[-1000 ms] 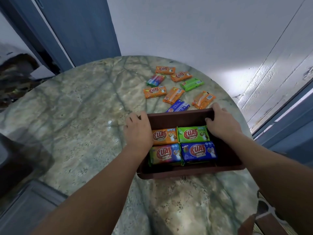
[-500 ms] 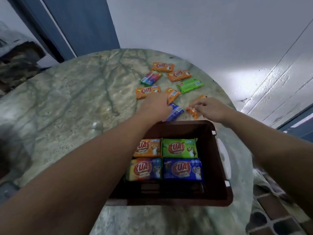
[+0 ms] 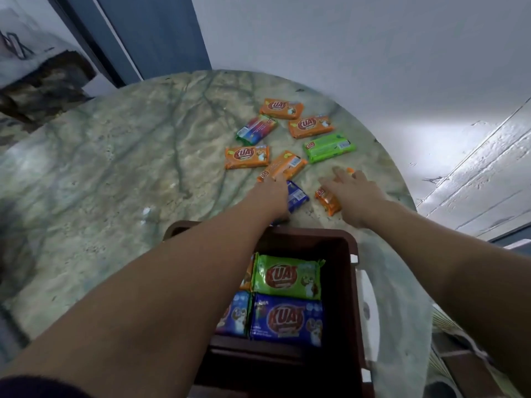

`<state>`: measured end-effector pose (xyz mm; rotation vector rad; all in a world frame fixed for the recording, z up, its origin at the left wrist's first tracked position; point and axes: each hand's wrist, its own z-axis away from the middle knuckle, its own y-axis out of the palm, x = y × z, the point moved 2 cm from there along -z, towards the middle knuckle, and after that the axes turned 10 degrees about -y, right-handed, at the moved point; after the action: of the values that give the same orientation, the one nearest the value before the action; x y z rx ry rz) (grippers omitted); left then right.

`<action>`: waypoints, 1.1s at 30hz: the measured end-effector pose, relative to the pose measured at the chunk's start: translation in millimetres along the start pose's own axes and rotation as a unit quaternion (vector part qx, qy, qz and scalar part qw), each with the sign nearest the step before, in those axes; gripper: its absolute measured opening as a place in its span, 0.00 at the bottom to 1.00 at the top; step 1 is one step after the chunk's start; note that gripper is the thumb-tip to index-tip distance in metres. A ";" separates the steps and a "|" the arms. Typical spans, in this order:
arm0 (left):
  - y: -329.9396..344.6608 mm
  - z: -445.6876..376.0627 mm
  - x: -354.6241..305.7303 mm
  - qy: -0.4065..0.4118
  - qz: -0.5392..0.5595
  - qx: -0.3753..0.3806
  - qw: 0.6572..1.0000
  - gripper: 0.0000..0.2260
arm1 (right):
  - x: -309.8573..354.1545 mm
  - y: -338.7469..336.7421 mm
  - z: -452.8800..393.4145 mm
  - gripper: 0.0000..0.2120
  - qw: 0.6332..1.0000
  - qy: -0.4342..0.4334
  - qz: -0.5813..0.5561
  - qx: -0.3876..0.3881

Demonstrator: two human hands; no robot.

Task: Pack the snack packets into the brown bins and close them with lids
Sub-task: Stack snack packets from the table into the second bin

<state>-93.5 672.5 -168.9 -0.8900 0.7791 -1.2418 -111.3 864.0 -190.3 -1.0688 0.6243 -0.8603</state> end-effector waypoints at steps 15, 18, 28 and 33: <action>-47.3 38.3 34.2 -0.014 0.166 -0.139 0.976 0.38 | 41.9 -76.8 23.7 0.39 0.971 0.001 -0.154 -0.184; -56.6 64.9 58.9 -0.007 0.189 -0.204 0.961 0.42 | 63.2 -91.9 42.0 0.40 0.956 0.007 -0.187 -0.225; -18.9 164.0 124.9 0.136 0.098 -0.294 0.941 0.36 | 139.8 -66.0 114.4 0.37 0.930 -0.075 -0.218 -0.287; 21.5 175.6 146.4 0.188 0.065 -0.229 0.953 0.34 | 147.1 -37.4 136.4 0.35 0.954 -0.110 -0.171 -0.219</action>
<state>94.6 554.2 -110.8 -0.9605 1.4512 -1.1450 64.4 797.6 -110.3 -1.6884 0.4555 -0.9023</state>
